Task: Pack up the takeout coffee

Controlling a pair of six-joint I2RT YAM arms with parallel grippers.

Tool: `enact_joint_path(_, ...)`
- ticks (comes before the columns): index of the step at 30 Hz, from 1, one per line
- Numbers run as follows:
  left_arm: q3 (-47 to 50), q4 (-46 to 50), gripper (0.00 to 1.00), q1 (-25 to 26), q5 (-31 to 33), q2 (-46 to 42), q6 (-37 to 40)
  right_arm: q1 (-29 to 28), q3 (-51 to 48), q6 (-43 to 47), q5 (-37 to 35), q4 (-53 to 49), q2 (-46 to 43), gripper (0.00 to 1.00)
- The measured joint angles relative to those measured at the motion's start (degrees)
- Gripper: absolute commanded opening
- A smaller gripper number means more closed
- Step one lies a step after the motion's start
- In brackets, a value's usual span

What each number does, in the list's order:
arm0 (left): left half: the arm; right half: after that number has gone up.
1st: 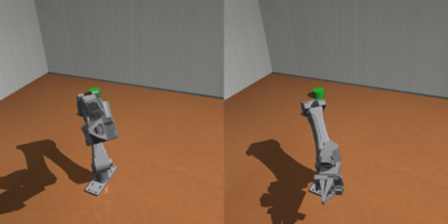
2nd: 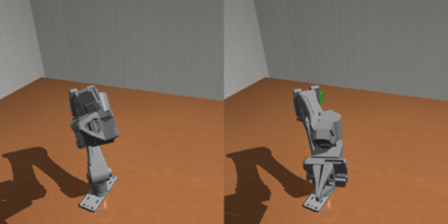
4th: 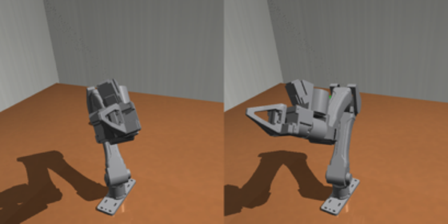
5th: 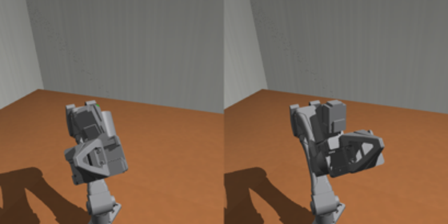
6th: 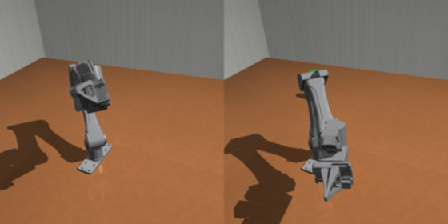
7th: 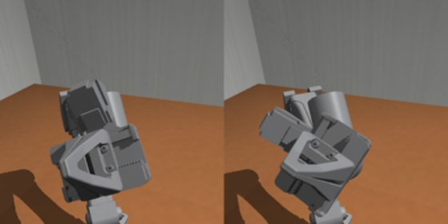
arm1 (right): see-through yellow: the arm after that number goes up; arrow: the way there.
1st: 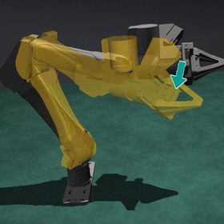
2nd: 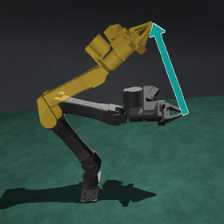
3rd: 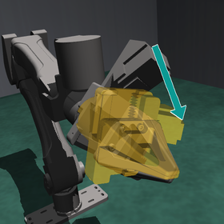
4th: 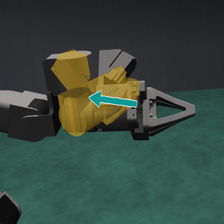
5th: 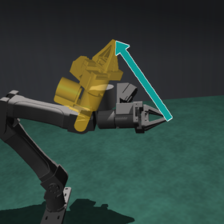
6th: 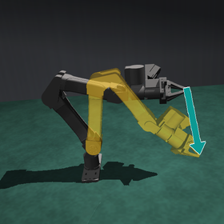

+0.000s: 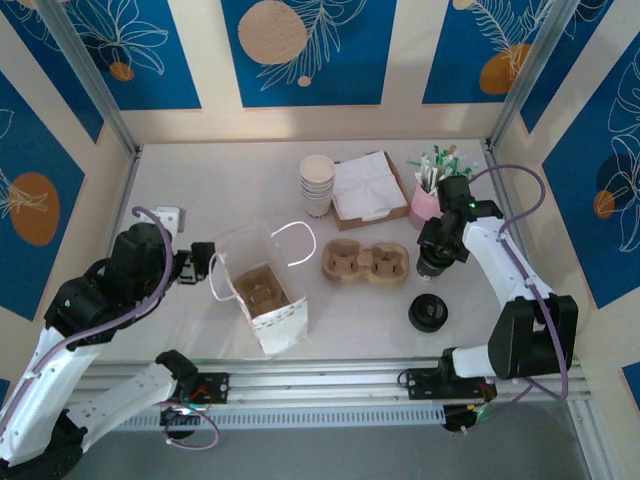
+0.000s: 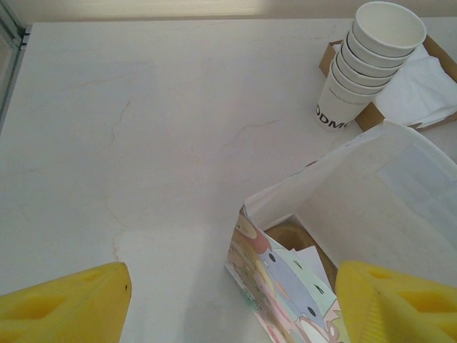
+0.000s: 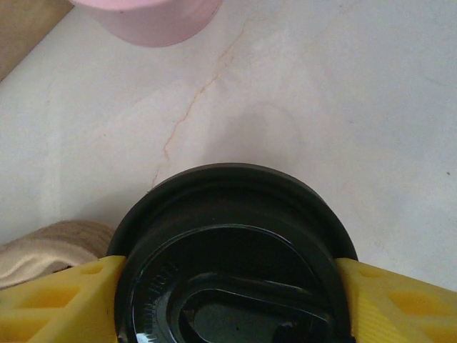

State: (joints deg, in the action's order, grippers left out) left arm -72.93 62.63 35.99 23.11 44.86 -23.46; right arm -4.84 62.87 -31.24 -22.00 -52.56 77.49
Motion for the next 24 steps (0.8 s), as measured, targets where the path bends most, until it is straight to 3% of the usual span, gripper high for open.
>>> enact_joint_path(6,-0.1,-0.5,0.75,0.0,1.6,0.0,-0.2,-2.0,8.3,2.9,0.1,-6.3,-7.7,0.66)
enact_joint_path(13,-2.2,-3.9,0.77,0.0,3.5,1.1,0.0,-10.5,23.5,5.6,-0.1,-15.0,-14.0,0.66)
enact_joint_path(19,-3.0,-7.8,0.79,-1.0,5.0,3.5,0.5,-25.1,35.0,5.5,-0.9,-20.3,-13.9,0.65)
enact_joint_path(24,-3.0,-10.9,0.79,-8.0,2.1,4.9,0.5,-40.0,44.9,5.6,-5.8,-21.9,-9.5,0.64)
